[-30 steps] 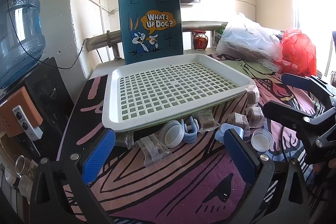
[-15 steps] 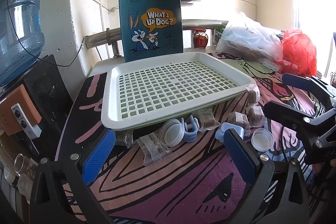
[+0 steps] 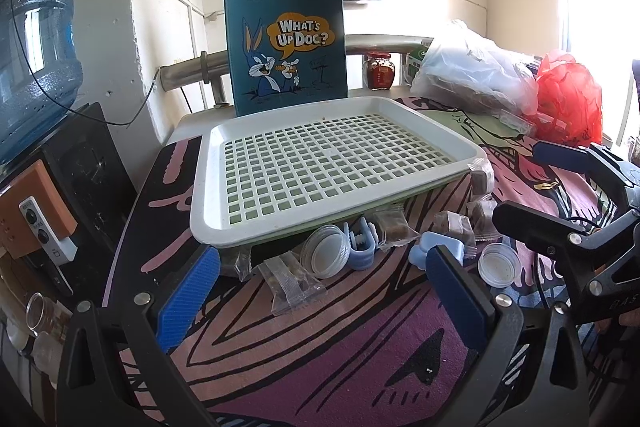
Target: Organize objects
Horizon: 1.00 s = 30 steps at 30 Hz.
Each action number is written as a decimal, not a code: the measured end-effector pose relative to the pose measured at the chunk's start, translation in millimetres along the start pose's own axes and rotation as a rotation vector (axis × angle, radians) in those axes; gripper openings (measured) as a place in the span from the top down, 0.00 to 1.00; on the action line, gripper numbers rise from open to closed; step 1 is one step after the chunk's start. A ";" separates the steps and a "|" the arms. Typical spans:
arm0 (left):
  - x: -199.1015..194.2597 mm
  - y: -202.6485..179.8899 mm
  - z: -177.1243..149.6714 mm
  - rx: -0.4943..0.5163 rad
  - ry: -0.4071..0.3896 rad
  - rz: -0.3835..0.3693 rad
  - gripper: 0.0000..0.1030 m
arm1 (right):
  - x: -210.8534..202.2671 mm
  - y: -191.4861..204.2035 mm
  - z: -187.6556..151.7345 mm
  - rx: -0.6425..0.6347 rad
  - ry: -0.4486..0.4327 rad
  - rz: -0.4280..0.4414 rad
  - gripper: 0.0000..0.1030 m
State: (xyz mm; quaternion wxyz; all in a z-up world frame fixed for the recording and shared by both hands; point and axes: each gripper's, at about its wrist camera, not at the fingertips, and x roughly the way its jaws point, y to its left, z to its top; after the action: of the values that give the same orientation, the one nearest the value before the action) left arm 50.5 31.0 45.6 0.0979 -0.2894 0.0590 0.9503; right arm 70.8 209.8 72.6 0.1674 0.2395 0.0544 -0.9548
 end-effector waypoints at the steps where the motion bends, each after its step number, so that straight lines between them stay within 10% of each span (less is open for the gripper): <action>1: 0.2 -0.1 0.2 0.001 0.001 0.000 0.00 | -0.1 -1.1 -0.2 0.004 0.001 0.002 0.00; 30: 9.2 12.7 -4.9 -0.052 0.075 -0.067 0.00 | -8.3 -3.9 -6.1 -0.016 0.006 0.012 0.00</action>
State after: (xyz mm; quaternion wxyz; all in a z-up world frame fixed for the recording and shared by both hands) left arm 42.8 19.2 37.1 0.1201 -0.3291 0.0280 0.9362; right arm 79.1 217.0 71.3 0.1749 0.2414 0.0612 -0.9526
